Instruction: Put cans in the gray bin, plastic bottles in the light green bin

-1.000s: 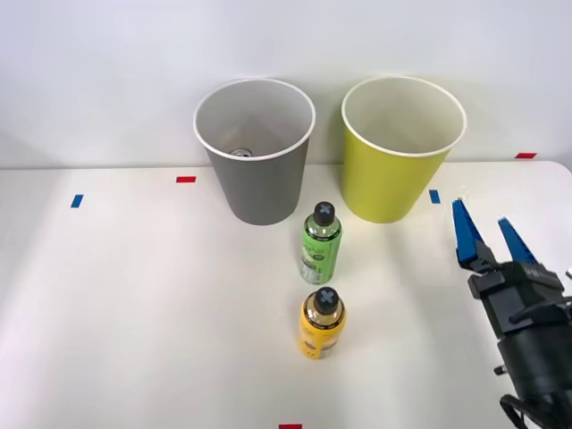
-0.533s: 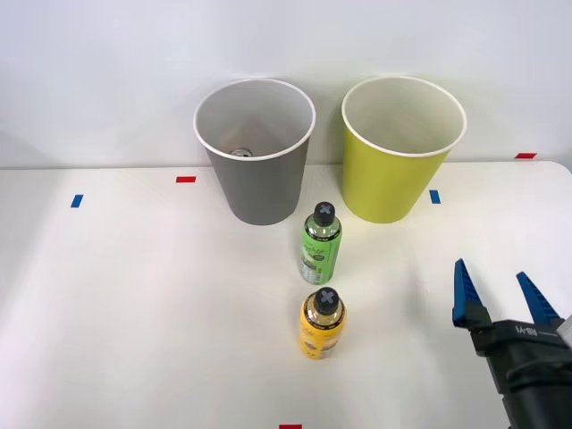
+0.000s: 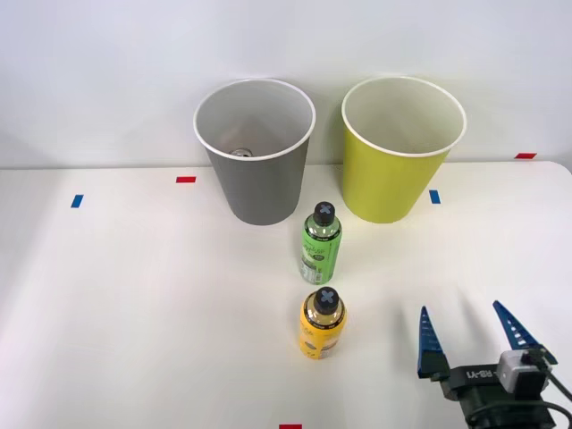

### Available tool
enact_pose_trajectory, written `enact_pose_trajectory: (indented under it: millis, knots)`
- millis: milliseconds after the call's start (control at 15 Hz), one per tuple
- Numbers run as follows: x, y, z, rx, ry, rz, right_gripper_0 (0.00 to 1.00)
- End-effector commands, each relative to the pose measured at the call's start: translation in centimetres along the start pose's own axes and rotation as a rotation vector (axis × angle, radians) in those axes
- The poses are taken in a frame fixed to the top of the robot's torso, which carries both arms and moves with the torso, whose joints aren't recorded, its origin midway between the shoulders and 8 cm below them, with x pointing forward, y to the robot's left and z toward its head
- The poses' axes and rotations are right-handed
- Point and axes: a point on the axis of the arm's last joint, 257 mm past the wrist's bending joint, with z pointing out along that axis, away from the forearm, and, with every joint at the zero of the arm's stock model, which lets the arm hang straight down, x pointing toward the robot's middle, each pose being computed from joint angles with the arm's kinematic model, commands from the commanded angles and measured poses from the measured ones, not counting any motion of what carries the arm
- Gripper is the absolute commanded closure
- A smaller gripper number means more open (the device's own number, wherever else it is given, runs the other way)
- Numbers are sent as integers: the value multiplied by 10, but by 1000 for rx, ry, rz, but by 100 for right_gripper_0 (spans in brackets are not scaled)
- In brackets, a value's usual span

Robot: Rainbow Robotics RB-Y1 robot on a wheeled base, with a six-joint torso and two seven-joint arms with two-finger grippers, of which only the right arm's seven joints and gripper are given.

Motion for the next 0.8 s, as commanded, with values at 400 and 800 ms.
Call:
enact_pose_trajectory:
  millis: [400,800]
  knots:
    - [24,24,-28,-38,67,-107,0]
    - [22,42,-41,-52,56,-72,0]
